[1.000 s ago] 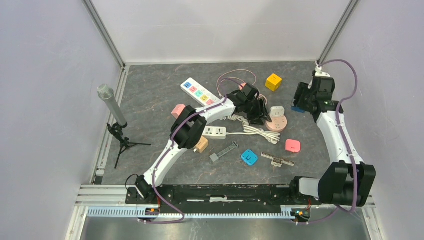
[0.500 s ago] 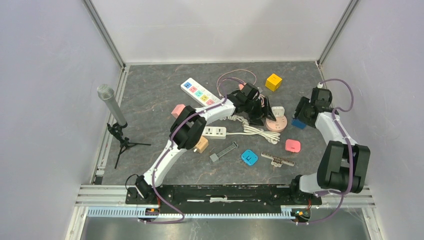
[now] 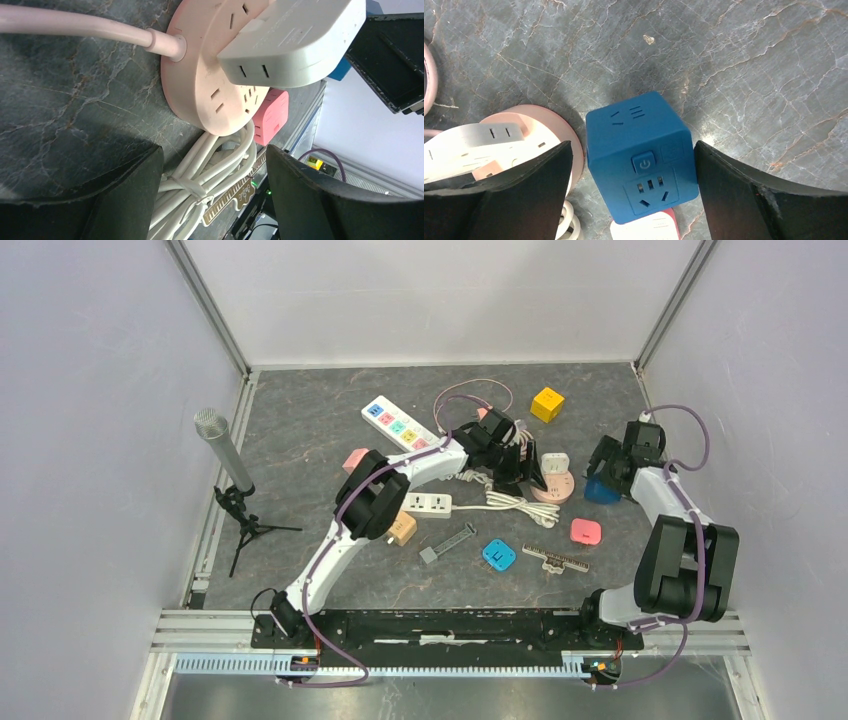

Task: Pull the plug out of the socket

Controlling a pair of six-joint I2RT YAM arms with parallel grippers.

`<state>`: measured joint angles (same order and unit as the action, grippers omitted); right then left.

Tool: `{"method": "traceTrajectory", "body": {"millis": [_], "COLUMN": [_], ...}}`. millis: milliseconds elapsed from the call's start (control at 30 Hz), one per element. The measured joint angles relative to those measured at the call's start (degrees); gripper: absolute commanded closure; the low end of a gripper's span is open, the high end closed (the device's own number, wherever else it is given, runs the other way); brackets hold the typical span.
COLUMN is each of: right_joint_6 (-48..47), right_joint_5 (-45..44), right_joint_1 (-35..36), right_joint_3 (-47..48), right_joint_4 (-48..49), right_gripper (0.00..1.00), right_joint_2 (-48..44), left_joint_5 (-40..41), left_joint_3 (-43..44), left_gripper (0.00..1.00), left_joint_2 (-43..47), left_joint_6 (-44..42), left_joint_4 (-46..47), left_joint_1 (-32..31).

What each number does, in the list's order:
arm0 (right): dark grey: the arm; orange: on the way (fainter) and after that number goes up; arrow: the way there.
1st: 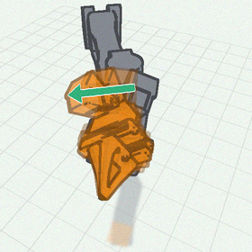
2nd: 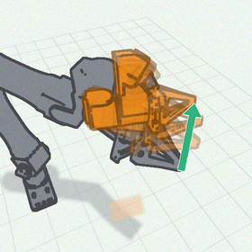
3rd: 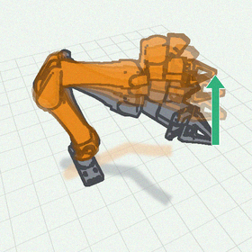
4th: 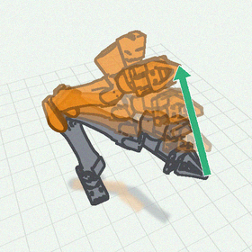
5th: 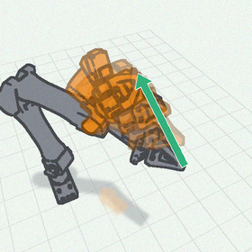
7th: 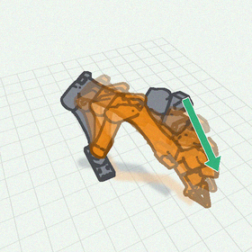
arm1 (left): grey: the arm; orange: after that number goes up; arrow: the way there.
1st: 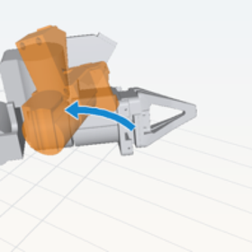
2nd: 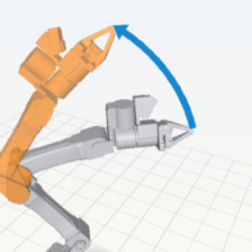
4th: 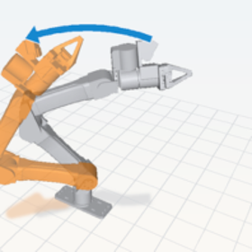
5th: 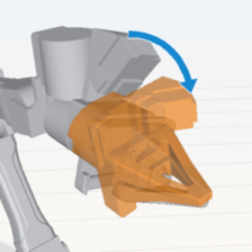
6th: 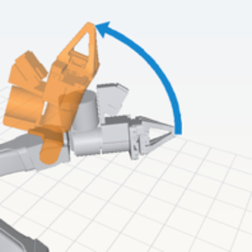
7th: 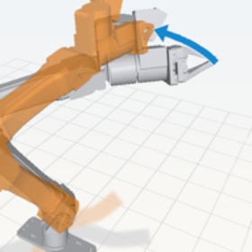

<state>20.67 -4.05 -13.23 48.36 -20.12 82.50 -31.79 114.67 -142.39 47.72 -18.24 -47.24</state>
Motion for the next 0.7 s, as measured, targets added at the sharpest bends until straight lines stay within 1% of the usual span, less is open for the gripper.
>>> {"method": "traceTrajectory", "body": {"millis": [200,333,500,700], "right_joint_6": [-0.4,-1.9,-5.6,-9.8], "right_joint_5": [-0.5,0.5,8.1,19.6], "right_joint_1": [0.0,0.0,0.0,1.1], "right_joint_3": [-0.3,-0.3,-0.3,-2.2], "right_joint_4": [0.0,0.4,4.3,10.4], "right_gripper": [0.05,0.09,0.13,0.15], "right_joint_2": [-2.2,-5.2,-8.8,-9.4], "left_joint_5": [-0.4,-0.5,-1.0,-1.2], "left_joint_3": [0.0,-0.1,-0.4,-0.9], "left_gripper": [0.22,0.27,0.30,0.33], "left_joint_2": [0.2,0.2,0.2,0.2], "left_joint_6": [-1.5,-1.7,-1.6,-1.4], "left_joint_4": [-1.4,-2.0,-2.4,-2.1], "left_joint_1": [0.3,0.5,1.0,1.2]}}
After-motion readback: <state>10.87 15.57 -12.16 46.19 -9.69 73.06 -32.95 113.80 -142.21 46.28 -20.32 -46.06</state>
